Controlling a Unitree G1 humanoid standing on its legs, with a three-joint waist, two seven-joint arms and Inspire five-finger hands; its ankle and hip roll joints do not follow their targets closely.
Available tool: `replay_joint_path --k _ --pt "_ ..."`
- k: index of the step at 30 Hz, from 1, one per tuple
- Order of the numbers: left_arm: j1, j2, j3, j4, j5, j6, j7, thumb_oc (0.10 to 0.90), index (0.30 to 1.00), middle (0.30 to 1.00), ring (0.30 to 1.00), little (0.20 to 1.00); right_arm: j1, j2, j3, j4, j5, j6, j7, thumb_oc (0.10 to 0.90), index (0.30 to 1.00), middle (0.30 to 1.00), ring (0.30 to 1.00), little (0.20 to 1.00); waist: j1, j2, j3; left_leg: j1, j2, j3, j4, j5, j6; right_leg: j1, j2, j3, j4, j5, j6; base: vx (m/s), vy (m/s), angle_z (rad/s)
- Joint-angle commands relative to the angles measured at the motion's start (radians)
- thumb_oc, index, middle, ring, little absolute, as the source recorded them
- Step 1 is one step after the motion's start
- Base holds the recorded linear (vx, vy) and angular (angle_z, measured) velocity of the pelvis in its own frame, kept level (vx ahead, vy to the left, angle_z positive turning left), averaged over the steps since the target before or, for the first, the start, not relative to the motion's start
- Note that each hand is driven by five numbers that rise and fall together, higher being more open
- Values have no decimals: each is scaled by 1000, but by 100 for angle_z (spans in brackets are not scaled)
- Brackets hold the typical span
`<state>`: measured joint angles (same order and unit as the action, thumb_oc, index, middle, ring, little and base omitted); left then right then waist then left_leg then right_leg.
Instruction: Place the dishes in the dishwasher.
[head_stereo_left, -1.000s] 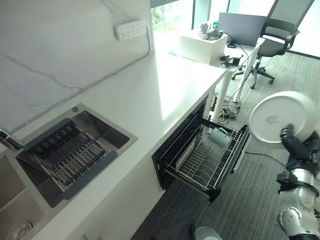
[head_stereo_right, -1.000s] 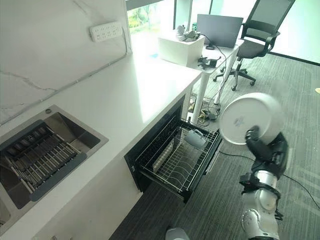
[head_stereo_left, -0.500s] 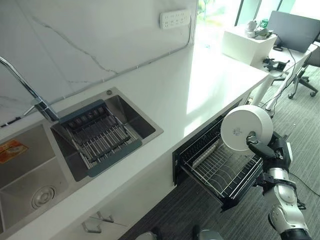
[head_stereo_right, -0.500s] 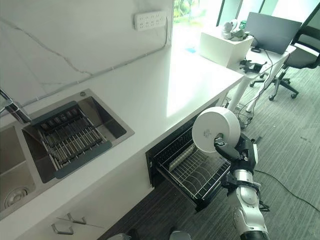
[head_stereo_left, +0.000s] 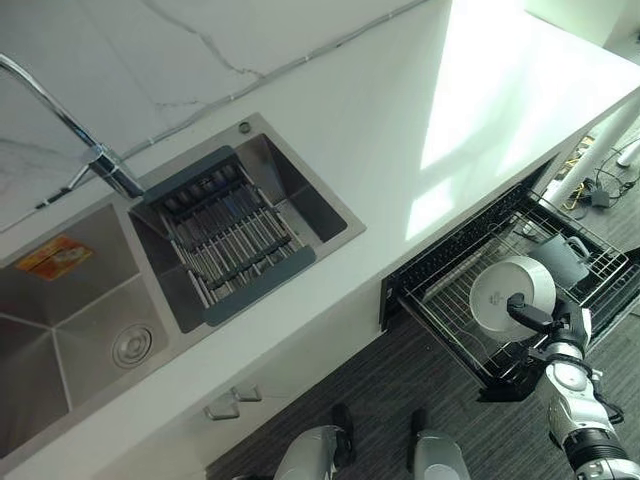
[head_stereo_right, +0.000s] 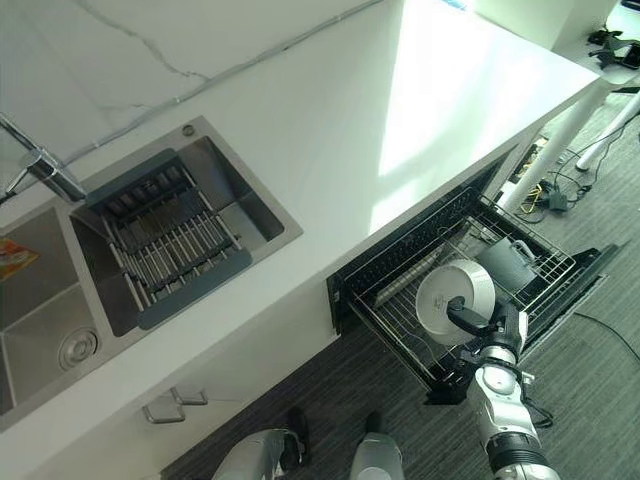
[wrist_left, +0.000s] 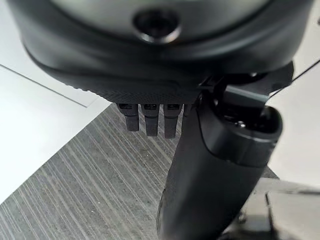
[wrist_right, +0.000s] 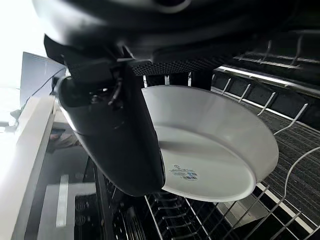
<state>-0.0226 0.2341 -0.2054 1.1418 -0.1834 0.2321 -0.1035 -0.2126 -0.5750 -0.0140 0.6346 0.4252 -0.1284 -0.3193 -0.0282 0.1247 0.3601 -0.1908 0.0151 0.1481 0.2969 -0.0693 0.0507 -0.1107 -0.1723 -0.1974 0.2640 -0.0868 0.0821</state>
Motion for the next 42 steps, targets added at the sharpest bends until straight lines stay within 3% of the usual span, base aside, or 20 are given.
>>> replay_joint_path --k 1,8,13,16,18,21,23,24,28,31,33,35,37,42 --pt "44 74 -16 3 -9 3 -23 800 900 900 900 900 -106 -90 -18 -80 -128 -99 42 400 300 300 300 300 6 -25 -54 45 28 -95 3 -131 -87 19 -1 15 36 -103 5 0 26 24" --pt "37 90 -2 -6 -13 -14 -43 800 900 900 900 900 -237 -200 84 -56 -434 -48 0 400 300 300 300 300 29 -10 -33 21 23 -104 3 -115 -91 13 0 -12 36 -104 1 -44 16 14" --pt "22 98 3 -1 -18 -16 -47 800 900 900 900 900 -328 -231 209 -4 -683 70 -194 400 300 300 300 300 52 -14 -16 6 22 -115 3 -107 -91 8 5 -23 36 -101 1 -43 -24 10" --pt "10 100 1 6 -10 -29 -44 800 900 900 900 900 -360 -222 273 29 -743 96 -254 400 300 300 300 300 64 -19 -6 -4 22 -122 3 -103 -88 4 7 -26 36 -100 -1 -39 -46 7" --pt "-16 111 5 -6 -13 -18 -44 800 900 900 900 900 -376 -210 311 36 -826 164 -358 400 300 300 300 300 70 -22 9 -17 25 -126 3 -100 -84 -7 13 -26 36 -93 1 -63 -60 3" --pt "-36 121 -3 -15 -26 -12 -43 800 900 900 900 900 -368 -202 345 74 -840 217 -433 400 300 300 300 300 75 -21 27 -29 24 -133 3 -98 -78 -19 16 -22 36 -89 4 -87 -40 9" --pt "-59 125 -29 10 -50 -44 -43 800 900 900 900 900 -404 -191 379 178 -827 227 -537 400 300 300 300 300 87 -16 37 -55 19 -139 3 -96 -75 -38 17 -26 36 -92 4 -164 -48 8" --pt "-81 118 -46 20 -77 -51 -40 800 900 900 900 900 -427 -181 396 207 -823 272 -661 400 300 300 300 300 91 -7 51 -72 16 -141 3 -94 -72 -51 18 -28 36 -90 5 -121 -9 5" --pt "-100 111 -59 23 -108 -56 -40 800 900 900 900 900 -443 -179 406 218 -836 301 -728 400 300 300 300 300 91 9 66 -93 12 -145 3 -89 -69 -69 19 -29 36 -85 3 -86 43 2" --pt "-127 92 -63 21 -146 -61 -37 800 900 900 900 900 -457 -176 450 244 -786 408 -848 400 300 300 300 300 94 34 93 -121 2 -148 3 -79 -61 -97 18 -29 45 -85 -3 -91 79 -1" --pt "-143 87 -76 28 -183 -66 -39 800 900 900 900 900 -476 -167 449 302 -747 396 -899 400 300 300 300 300 96 44 102 -146 -4 -144 3 -68 -59 -139 11 -25 77 -92 -6 -106 67 -1" --pt "-156 73 -74 19 -201 -49 -35 800 900 900 900 900 -484 -150 458 304 -699 427 -935 400 300 300 300 300 96 55 116 -158 -9 -139 3 -60 -56 -164 3 -24 102 -98 -9 -102 88 0" --pt "-175 70 -85 28 -232 -54 -40 800 900 900 900 900 -526 -156 463 350 -693 393 -932 400 300 300 300 300 97 66 125 -179 -18 -133 3 -50 -55 -202 -5 -20 128 -104 -10 -102 109 -6" --pt "-192 54 -97 30 -281 -63 -55 800 900 900 900 900 -590 -139 499 391 -693 397 -903 400 300 300 300 300 100 91 148 -209 -31 -116 3 -40 -49 -258 -20 -9 177 -121 -18 -59 86 -11"
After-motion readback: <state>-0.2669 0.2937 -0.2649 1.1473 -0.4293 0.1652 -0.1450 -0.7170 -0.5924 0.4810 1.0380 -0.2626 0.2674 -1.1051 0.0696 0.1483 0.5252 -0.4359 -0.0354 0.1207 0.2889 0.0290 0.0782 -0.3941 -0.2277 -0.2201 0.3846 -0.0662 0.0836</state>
